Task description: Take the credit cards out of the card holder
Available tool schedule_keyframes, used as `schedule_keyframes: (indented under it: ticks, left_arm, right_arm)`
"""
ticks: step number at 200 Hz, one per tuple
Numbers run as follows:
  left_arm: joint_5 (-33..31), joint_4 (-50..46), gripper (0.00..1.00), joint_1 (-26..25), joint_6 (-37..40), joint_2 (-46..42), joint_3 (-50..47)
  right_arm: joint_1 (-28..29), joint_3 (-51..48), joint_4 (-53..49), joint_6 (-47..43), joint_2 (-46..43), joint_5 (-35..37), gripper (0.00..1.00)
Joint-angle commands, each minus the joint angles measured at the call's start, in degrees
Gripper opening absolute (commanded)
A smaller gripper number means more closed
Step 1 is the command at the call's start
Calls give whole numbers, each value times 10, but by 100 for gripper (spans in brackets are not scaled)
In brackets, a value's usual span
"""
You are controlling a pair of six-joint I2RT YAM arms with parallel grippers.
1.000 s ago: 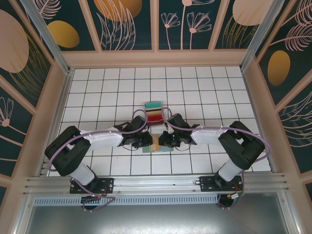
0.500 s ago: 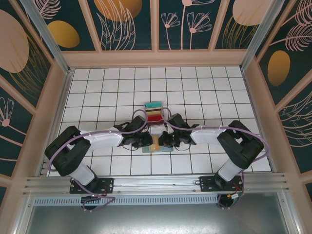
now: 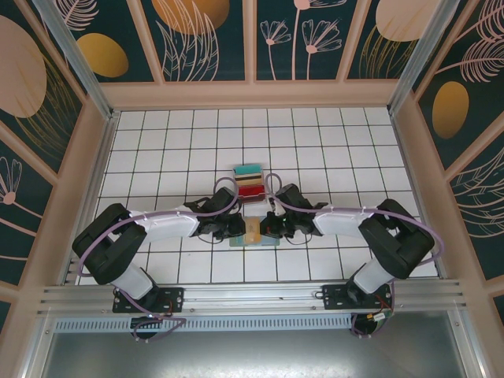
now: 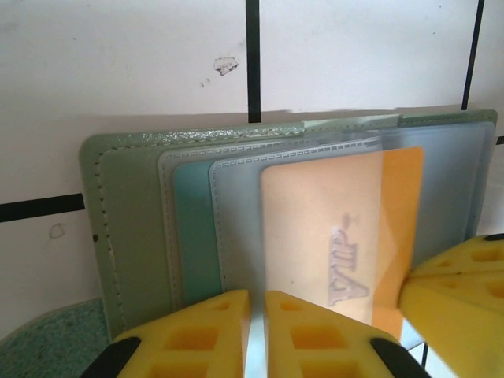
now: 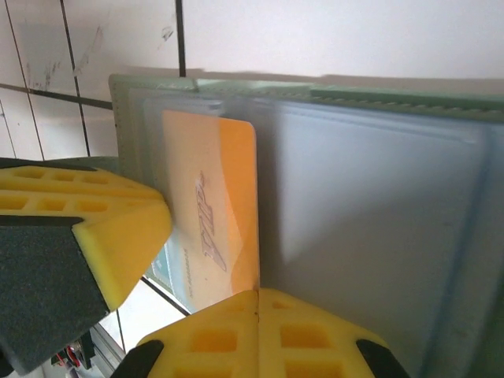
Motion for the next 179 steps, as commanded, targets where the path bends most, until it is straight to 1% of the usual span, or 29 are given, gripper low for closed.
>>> schedule_keyframes:
  ticks: [1, 56, 90, 119, 149, 179]
  left_arm:
    - [-18, -46, 15, -4, 11, 3, -6]
    - [-18, -46, 14, -4, 11, 4, -4]
    - [-18, -46, 14, -4, 12, 4, -2]
    - [-14, -44, 14, -3, 11, 3, 3]
    - [-11, -43, 17, -4, 6, -6, 19]
    - [-15, -46, 27, -3, 1, -25, 40]
  right_arm:
    - [-12, -17, -8, -4, -22, 5, 0]
    - [-25, -27, -31, -14, -38, 10, 0]
    - [-47, -34, -63, -33, -82, 15, 0]
    - [-54, -15, -114, -63, -124, 30, 0]
    - [-54, 21, -165, -95, -154, 46, 0]
    - [-54, 69, -220, -131, -170, 79, 0]
